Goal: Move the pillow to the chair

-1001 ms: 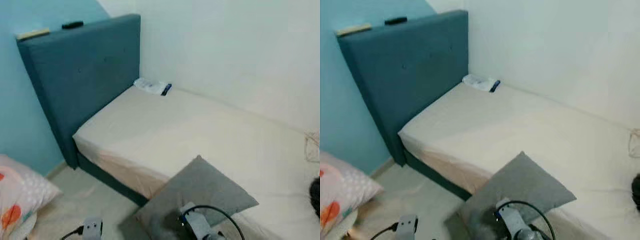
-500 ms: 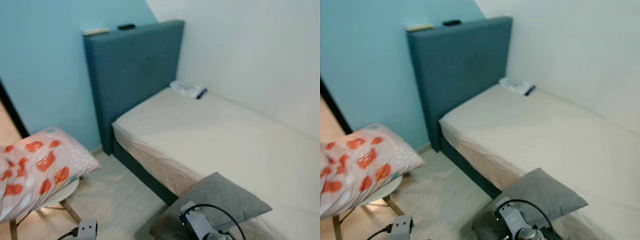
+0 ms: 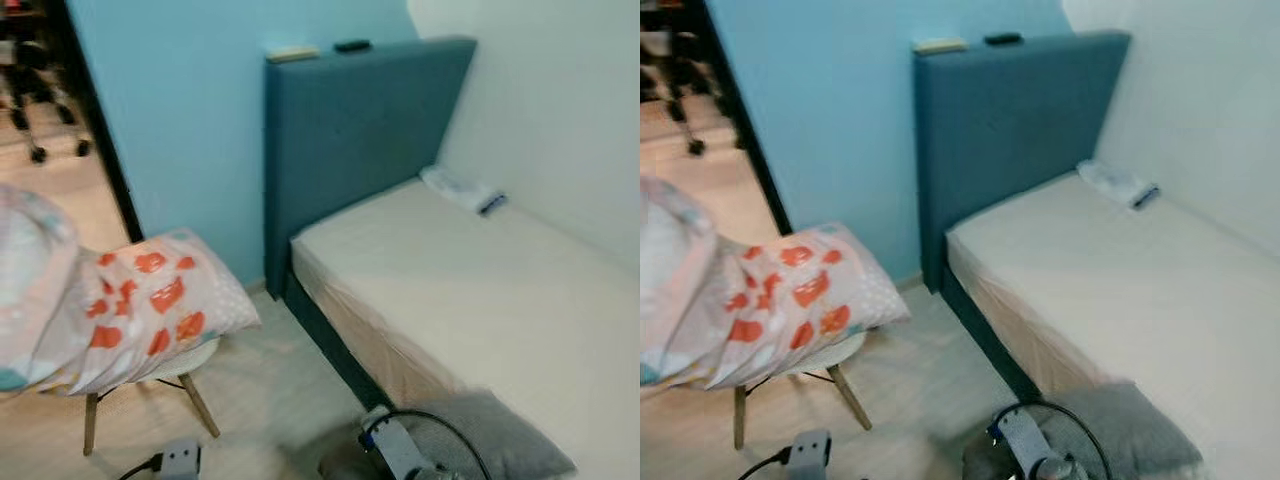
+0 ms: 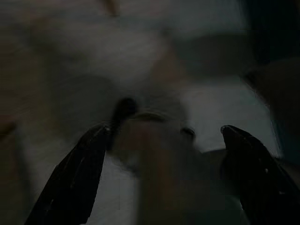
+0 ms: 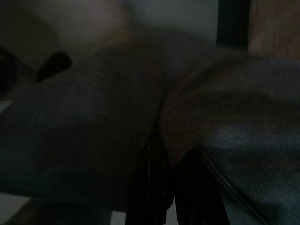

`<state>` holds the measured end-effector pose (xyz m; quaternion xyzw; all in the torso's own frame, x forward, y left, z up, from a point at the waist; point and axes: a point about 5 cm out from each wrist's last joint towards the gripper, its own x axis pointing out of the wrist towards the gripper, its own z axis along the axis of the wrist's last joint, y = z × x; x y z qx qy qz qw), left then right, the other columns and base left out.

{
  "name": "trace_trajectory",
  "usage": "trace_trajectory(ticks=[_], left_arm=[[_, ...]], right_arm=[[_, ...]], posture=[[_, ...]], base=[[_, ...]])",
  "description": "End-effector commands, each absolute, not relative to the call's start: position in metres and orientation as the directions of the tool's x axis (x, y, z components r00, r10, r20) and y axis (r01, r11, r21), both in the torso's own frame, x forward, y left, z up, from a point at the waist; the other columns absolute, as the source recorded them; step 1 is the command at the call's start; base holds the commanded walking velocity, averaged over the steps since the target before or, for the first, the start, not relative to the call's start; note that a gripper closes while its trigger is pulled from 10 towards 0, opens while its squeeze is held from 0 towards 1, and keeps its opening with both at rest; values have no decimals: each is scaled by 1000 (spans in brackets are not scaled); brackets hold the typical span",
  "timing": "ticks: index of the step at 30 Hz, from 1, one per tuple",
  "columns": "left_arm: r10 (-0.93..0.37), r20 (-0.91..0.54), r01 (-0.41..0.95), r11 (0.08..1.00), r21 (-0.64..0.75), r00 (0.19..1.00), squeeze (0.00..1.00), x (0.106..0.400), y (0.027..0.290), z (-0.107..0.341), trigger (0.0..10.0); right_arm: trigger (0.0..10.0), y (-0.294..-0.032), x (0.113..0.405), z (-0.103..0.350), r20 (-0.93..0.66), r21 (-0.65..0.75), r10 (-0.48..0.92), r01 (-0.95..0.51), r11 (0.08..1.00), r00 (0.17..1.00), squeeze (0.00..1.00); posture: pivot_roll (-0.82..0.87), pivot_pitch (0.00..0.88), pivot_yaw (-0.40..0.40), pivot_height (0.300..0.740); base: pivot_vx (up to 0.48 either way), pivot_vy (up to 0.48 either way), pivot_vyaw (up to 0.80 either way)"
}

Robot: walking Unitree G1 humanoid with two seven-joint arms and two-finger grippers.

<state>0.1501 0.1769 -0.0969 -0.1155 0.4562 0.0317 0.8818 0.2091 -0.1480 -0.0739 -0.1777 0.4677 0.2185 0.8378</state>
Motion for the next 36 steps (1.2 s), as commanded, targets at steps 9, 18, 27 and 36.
trace_trajectory(ticks=[9,18,27,36], left_arm=[[-60,-818,-179,964,-196,572,0,147,173,-98,10000],[-70,-821,-158,969,-192,567,0,148,172,-98,10000],[-78,-823,-137,973,-186,563,0,149,170,-98,10000],[-82,-822,-140,971,-193,563,0,149,171,-98,10000]], right_arm=[[10000,-153,210,-73,-855,-94,188,-500,861,483,0],[10000,-155,211,-73,-854,-99,173,-481,871,490,0],[10000,-143,219,-67,-800,13,256,-411,912,543,0],[10000,-107,269,-25,-545,303,474,-365,880,691,0]], posture=[[88,6,-127,740],[87,0,-133,740],[87,0,-126,740],[70,0,-118,740]], base=[[0,0,794],[0,0,787],[0,0,81],[0,0,0]])
